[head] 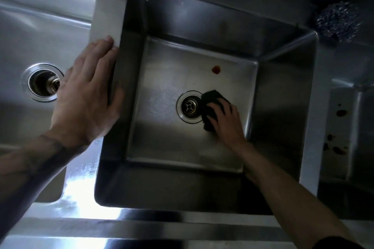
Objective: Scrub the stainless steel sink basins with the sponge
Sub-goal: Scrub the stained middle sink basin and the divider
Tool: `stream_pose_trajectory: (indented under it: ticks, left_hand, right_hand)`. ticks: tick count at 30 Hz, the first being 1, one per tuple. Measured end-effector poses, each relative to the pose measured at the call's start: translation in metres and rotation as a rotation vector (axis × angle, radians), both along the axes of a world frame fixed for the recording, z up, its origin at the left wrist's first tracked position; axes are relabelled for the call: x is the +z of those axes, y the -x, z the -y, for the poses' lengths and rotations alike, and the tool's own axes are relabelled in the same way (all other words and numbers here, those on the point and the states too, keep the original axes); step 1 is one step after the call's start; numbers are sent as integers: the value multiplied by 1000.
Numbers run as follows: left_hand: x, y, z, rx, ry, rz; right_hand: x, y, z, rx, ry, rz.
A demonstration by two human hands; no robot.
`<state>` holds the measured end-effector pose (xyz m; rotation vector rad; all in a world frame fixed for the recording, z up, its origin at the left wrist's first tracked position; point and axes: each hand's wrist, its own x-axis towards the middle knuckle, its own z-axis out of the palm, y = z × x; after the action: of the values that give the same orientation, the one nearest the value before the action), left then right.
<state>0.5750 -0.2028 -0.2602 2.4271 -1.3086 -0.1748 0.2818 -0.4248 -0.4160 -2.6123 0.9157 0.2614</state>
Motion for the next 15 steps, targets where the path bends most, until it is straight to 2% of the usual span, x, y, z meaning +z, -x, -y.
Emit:
stream_pose_trajectory:
  ticks: [2,5,6,7,10,12,13,15]
  left_hand:
    - [1,0,1,5,-9,-7]
    - [2,1,2,5,-21,-1]
    - [2,1,2,1,-21,-4]
    - [3,1,2,0,-19,-8]
    - [2,0,1,4,-23,-14]
    - [1,-1,0,2,-17,-13]
    - [1,-1,0,2,-12,-11]
    - [0,0,0,6,-5,0]
  right_hand:
    - [-2,-3,29,-121,50,-25]
    - [-8,-37,51,-538,86,-16]
    - [-9,-48,43,-586,86,-8]
    - [-9,-52,29,-549,84,-1]
    - [-3,-29,-5,-147,1,26]
    - [-2,-10,6,-34,-20,-5]
    - [-4,-10,19,-84,15,-21]
    - [-10,-26,43,-384,71,-12]
